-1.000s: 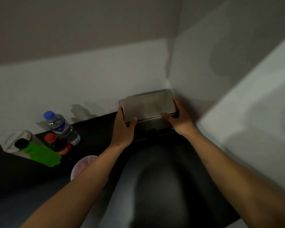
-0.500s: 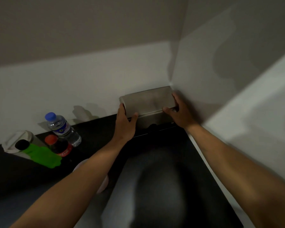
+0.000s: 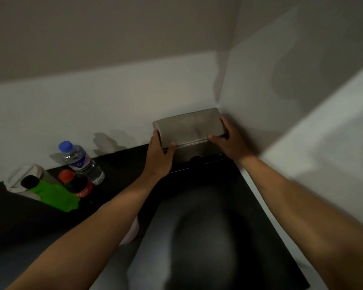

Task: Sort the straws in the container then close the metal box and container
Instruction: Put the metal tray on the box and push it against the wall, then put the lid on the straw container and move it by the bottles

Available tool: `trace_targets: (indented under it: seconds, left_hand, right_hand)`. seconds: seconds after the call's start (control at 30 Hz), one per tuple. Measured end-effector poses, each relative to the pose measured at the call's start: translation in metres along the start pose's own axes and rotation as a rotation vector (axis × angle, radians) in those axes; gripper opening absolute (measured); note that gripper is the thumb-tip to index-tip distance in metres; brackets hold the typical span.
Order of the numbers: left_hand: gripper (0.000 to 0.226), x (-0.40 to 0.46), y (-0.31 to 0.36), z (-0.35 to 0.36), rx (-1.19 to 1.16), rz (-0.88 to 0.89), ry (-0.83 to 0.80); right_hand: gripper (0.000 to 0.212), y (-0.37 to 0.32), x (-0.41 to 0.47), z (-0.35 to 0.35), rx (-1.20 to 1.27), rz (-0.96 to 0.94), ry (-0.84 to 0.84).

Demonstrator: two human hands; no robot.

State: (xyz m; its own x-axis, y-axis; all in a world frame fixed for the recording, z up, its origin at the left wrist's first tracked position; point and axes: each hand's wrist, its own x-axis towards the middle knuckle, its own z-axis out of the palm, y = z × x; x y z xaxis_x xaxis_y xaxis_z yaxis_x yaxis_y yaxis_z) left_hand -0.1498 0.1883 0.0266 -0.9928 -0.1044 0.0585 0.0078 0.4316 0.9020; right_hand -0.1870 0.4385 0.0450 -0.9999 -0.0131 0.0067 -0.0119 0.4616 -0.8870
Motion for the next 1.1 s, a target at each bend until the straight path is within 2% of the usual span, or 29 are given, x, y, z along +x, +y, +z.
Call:
trace_targets:
  seconds: [0.17, 0.27, 0.43, 0.57, 0.7, 0.9, 1.0, 1.1]
  left_hand:
    - [0.063, -0.007, -0.004, -0.016, 0.056, 0.011, -0.027]
    - [0.062, -0.018, -0.007, -0.033, 0.123, 0.001, -0.03]
    - [0.045, -0.042, -0.013, -0.066, 0.178, 0.03, -0.167]
    - [0.04, -0.07, -0.018, -0.092, 0.175, 0.049, -0.287]
    - [0.044, -0.1, -0.03, -0.118, 0.244, 0.144, -0.367]
    - [0.044, -0.13, -0.052, -0.148, 0.295, 0.216, -0.352]
    - [0.055, -0.139, -0.062, -0.165, 0.267, 0.215, -0.326]
    - [0.051, -0.142, -0.076, -0.178, 0.225, 0.199, -0.307]
  right_hand:
    - [0.075, -0.008, -0.008, -0.005, -0.007, -0.014, 0.059]
    - [0.073, -0.017, -0.026, -0.006, -0.141, -0.004, 0.098]
    - [0.047, -0.021, -0.073, 0.006, -0.074, -0.092, 0.213]
    - [0.042, -0.029, -0.121, 0.017, -0.004, -0.109, 0.154]
    - [0.048, -0.039, -0.172, 0.044, -0.006, -0.097, 0.104]
    - [0.049, -0.053, -0.226, 0.091, 0.013, -0.066, 0.059]
    - [0.049, -0.059, -0.245, 0.114, 0.036, -0.039, 0.038]
    - [0.051, -0.062, -0.261, 0.137, 0.042, -0.022, 0.019]
